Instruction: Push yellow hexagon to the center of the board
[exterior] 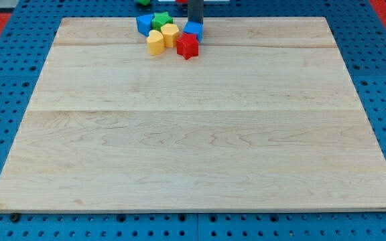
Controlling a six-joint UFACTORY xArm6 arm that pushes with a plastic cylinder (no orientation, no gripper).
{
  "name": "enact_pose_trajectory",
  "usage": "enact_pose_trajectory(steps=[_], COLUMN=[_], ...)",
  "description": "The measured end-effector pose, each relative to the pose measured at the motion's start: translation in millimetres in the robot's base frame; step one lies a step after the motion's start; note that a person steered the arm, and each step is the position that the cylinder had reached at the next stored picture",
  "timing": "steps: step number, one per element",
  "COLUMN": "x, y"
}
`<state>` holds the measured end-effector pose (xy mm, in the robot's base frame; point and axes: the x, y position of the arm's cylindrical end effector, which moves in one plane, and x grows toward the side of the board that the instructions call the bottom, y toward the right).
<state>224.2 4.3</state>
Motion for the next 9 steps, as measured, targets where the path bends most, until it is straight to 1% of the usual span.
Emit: enact_pose_trajectory(steps=[1, 2, 3, 4, 6, 7, 8, 9], x=[21.4, 12.2, -21.2, -16.9, 37.6, 41.6, 42.7, 63.4], y=[-10.3, 0.8, 3.0, -26.7, -69.5, -74.3, -90.9, -107.5])
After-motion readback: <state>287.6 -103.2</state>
